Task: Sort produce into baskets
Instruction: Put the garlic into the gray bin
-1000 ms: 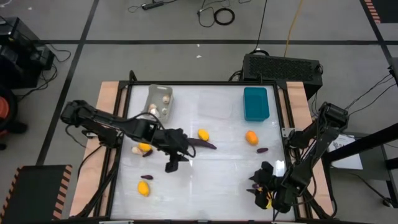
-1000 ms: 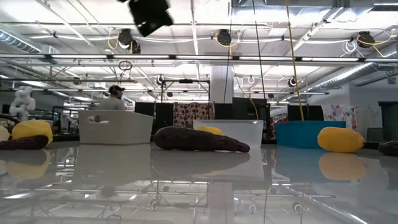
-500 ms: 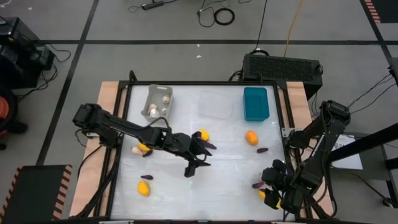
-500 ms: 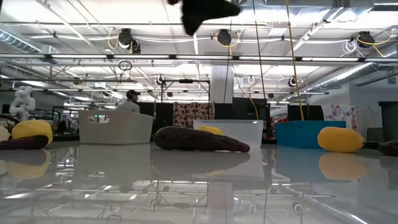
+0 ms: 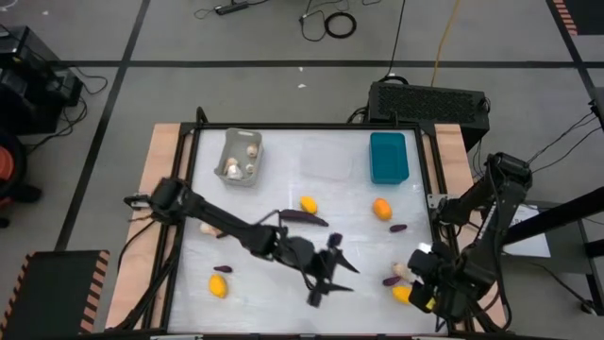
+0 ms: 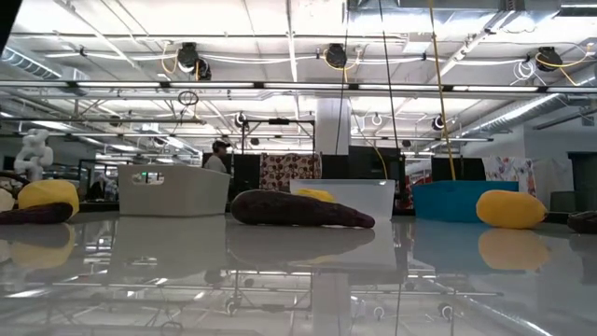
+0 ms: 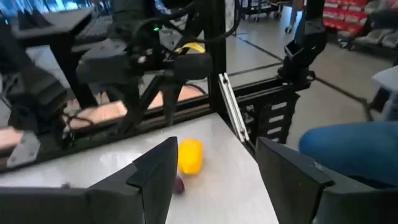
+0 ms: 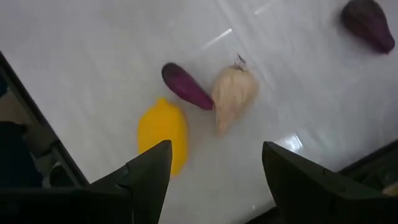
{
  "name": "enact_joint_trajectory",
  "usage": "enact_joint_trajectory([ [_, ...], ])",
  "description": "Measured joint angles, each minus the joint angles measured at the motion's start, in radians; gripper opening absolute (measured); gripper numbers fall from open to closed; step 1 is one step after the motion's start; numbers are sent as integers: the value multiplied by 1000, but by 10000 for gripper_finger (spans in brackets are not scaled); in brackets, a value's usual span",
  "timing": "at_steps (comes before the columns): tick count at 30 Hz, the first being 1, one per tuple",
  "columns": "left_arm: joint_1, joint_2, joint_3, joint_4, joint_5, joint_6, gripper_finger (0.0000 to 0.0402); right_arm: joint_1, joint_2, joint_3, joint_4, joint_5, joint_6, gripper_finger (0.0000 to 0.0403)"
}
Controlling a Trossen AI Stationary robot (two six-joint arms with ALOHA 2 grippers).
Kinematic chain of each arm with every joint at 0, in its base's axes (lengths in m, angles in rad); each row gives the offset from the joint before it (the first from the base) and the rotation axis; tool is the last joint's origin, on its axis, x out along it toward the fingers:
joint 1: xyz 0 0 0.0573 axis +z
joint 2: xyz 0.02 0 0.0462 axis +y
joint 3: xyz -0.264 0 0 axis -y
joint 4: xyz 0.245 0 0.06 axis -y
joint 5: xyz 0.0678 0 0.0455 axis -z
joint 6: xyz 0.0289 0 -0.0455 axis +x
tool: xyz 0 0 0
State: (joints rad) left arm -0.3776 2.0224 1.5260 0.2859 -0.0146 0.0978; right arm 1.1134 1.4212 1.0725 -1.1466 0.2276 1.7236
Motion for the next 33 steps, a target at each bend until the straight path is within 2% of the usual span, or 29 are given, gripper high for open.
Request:
enact_joint_trajectory([
  [5, -19, 137, 143, -14, -94, 41, 224, 26, 5, 0, -90, 1, 111, 242],
  [10, -14, 253, 215, -24, -93, 42, 224, 28, 21, 0, -113, 8, 142, 242],
  [14, -6, 283, 231, -15, -91, 40, 224, 22, 39, 0, -68, 52, 119, 242],
  [21, -1, 289, 232, -29, -91, 14, 224, -23, 86, -8, -64, 68, 184, 242],
  [26, 0, 287, 232, -81, -103, -27, 224, -67, 90, -57, -15, 37, 146, 242],
  [33, 41, 139, 231, -468, -173, -165, 224, -112, 90, -103, 38, -26, 90, 242],
])
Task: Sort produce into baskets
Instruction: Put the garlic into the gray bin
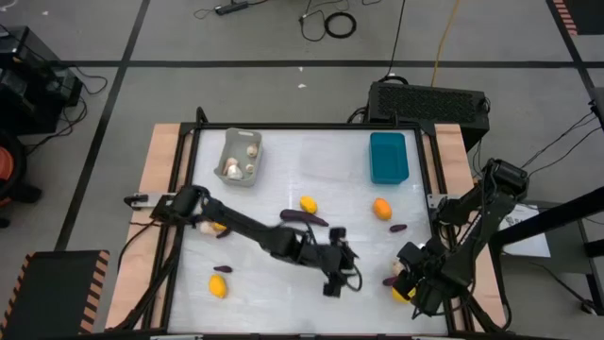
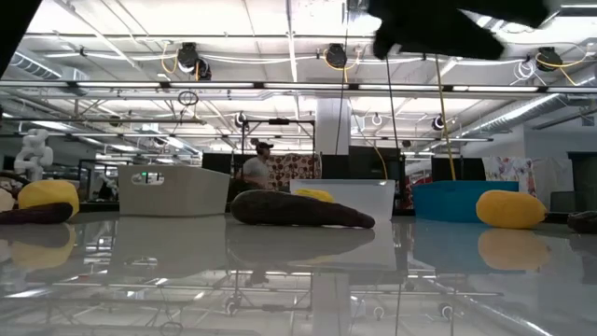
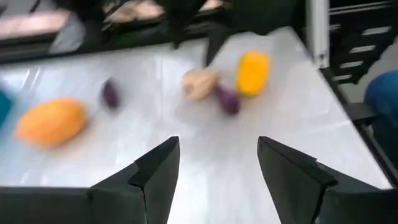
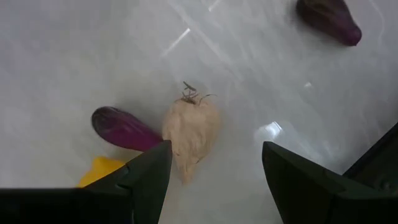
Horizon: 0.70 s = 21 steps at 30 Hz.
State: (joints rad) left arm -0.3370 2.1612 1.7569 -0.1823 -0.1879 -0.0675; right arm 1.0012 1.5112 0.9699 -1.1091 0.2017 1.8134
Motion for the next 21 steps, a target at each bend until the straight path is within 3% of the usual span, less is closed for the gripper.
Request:
enact_joint_trajectory([
  [3, 14, -47, 1, -83, -2, -46, 224, -11, 0, -18, 29, -13, -18, 242],
  [8, 11, -64, 1, -67, -2, -50, 224, -15, 0, -38, 71, -21, -18, 246],
  [21, 9, -36, 0, -60, -2, -51, 224, -26, 28, -40, 99, 10, 6, 321],
])
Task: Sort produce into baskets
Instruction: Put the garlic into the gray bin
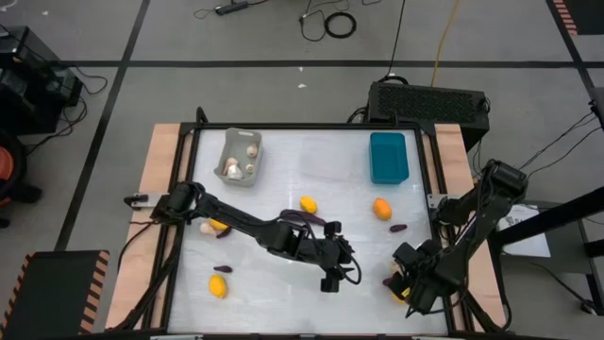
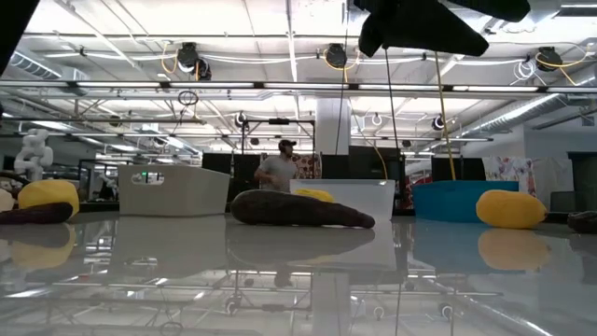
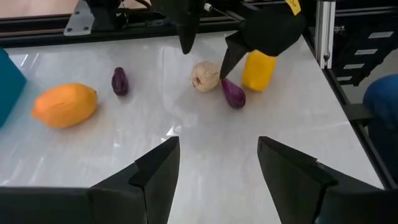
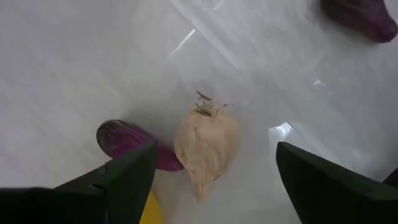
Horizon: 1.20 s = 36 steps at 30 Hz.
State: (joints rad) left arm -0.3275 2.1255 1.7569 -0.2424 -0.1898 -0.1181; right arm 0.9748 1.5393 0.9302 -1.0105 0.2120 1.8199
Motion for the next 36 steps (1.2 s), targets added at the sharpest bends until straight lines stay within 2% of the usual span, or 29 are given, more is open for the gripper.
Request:
enact_joint_trajectory([
  [6, 0, 0, 0, -6, 0, 0, 224, -16, 29, -9, 26, 6, -4, 317],
  [13, -2, 0, 0, -10, 1, 0, 224, -25, 35, -113, 168, -2, -44, 289],
  [17, -2, 0, 0, -13, 1, 0, 224, -25, 34, -136, 173, 0, -23, 252],
  [23, -2, -4, 0, -33, 4, 1, 224, -27, 34, -136, 173, -10, -64, 166],
  [26, -1, -30, -1, -94, 42, 2, 224, -47, 32, -136, 173, -38, -97, 127],
  [29, 1, -83, -1, -203, 52, 2, 224, -82, 19, -136, 171, -65, -138, 107],
  [33, 7, -173, -1, -377, 40, 26, 224, -159, 3, -111, 131, -58, -235, 112],
  [36, 15, -246, -1, -516, -24, 49, 224, -255, 3, -62, 81, -33, -363, 124],
])
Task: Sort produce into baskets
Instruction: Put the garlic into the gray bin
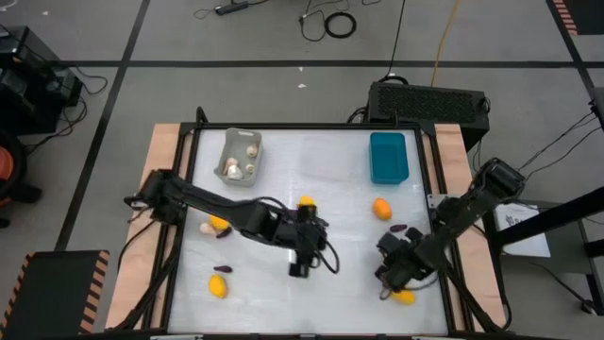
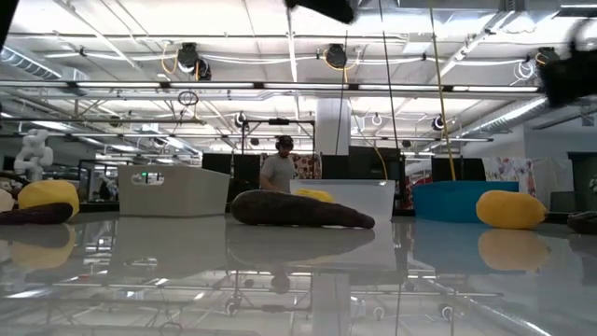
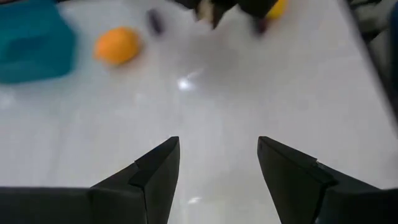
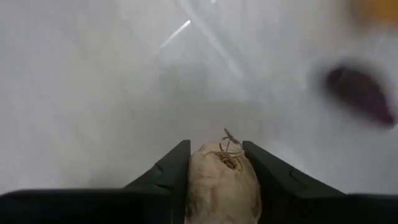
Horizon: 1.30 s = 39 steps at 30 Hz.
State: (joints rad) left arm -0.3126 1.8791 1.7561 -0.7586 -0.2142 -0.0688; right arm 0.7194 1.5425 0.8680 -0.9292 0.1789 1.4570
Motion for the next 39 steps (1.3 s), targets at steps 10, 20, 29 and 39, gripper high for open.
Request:
enact_joint_trajectory([
  [10, 49, -270, -169, -199, -181, -63, 224, -361, 0, 263, 122, 255, -628, 129],
  [20, 203, -634, -697, -126, -222, -180, 224, -652, 86, 285, 947, 192, -1138, 130],
  [29, 416, -926, -935, 24, -210, -117, 224, -806, 429, 377, 1575, -123, -1257, 130],
  [39, 566, -1017, -993, 68, -193, -4, 223, -826, 822, 915, 1501, -181, -1267, 130],
])
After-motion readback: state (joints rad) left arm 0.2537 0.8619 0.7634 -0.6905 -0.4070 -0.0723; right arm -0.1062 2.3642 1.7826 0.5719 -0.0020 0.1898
